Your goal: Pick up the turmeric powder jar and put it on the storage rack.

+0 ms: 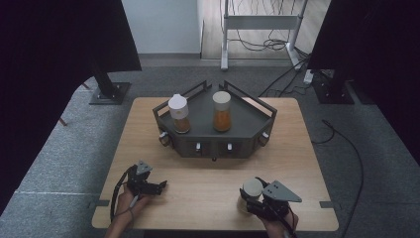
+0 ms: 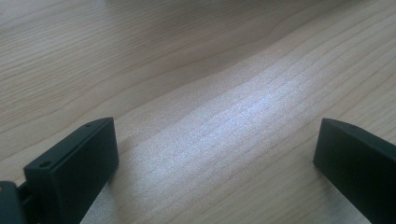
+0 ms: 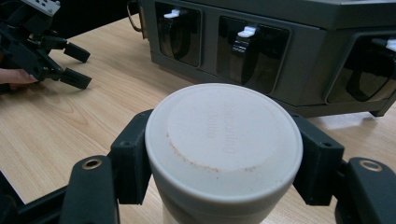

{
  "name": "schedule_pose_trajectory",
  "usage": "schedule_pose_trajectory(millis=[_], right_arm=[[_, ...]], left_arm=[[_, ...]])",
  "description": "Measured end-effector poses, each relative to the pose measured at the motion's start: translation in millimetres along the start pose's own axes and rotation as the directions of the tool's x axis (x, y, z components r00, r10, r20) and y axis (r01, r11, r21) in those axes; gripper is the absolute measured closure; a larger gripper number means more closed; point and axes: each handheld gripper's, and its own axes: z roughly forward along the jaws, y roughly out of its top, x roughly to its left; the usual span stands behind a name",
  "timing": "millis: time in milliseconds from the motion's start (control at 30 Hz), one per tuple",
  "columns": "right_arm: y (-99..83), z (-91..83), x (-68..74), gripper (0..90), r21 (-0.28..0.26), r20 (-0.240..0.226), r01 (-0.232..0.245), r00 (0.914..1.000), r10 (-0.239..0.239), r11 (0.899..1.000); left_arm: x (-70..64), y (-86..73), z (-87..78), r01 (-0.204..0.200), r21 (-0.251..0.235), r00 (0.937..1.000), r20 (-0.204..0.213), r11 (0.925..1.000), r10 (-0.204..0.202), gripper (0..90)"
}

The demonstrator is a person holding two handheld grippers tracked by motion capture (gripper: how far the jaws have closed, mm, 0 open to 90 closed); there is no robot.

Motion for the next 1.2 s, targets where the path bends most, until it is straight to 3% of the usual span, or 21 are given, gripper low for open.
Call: schedule_pose_trajectory(millis=[767,1200], right_arm=[[-1.8,7.6,-9.9,33.3,0.010,-0.004,-0.051,0.9987,0.051,0.999],[1.0,8.2,-12.8,33.3,0.016,0.019,-0.058,0.9982,0.058,0.998]], left_arm=[[0.2,0.3,-0.1,-0.002,0.001,1.0000,0.001,1.0000,0.002,0.0],[0.2,0.3,-0.1,-0.002,0.001,1.0000,0.001,1.0000,0.002,0.0]])
